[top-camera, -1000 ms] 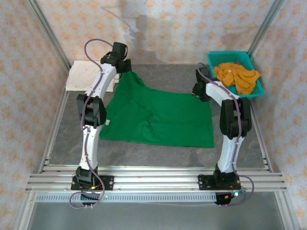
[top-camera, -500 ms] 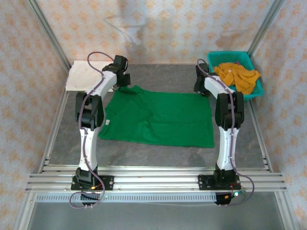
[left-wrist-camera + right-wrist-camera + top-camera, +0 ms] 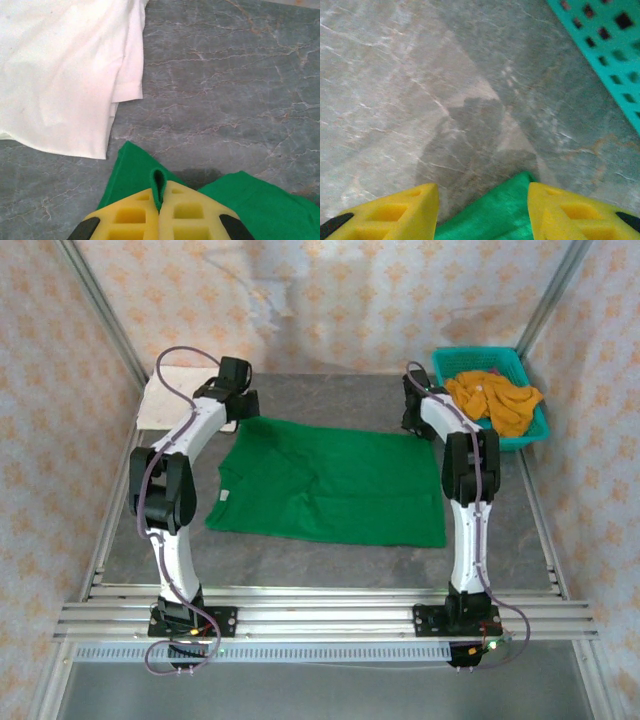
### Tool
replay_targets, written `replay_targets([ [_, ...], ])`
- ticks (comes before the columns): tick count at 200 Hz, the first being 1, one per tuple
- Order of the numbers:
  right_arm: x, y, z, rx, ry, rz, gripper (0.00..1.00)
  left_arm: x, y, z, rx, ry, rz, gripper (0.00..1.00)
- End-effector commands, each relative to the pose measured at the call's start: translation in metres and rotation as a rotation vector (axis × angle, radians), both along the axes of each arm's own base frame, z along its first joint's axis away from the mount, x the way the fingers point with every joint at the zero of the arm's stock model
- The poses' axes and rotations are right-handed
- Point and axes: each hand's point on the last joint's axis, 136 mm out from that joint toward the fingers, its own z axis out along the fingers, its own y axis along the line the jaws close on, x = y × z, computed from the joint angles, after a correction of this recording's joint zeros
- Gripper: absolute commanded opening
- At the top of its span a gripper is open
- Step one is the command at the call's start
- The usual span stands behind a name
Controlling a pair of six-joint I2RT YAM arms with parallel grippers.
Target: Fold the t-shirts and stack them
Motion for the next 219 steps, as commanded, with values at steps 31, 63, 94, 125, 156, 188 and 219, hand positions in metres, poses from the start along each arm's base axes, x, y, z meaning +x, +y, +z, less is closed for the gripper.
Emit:
replay_targets([
  [31,0.001,0.021,-0.021,0.001,0.077,0.035,0.52,-0.012,0.037,0.007,0.06,-0.025,0.075,0.0],
  [63,0.006,0.036,-0.027,0.049,0.075,0.057,0.48,-0.02,0.053,0.021,0.079,-0.044,0.112,0.0],
  [94,0.011,0.046,-0.023,0.054,0.054,0.077,0.39,-0.026,0.057,0.032,0.082,-0.064,0.117,0.0],
  [125,0.016,0.048,-0.026,0.053,0.053,0.081,0.27,-0.02,0.051,0.028,0.061,-0.051,0.097,0.0],
  [156,0.02,0.047,-0.021,0.043,0.049,0.084,0.12,-0.006,0.048,0.015,0.054,-0.012,0.084,0.0],
  [188,0.021,0.04,0.002,0.009,0.016,0.081,0.0,0.007,0.039,0.02,0.035,-0.017,0.065,0.0],
  [219,0.02,0.025,0.031,0.002,-0.053,0.052,0.0,0.017,0.028,0.029,0.044,-0.022,0.031,0.0],
])
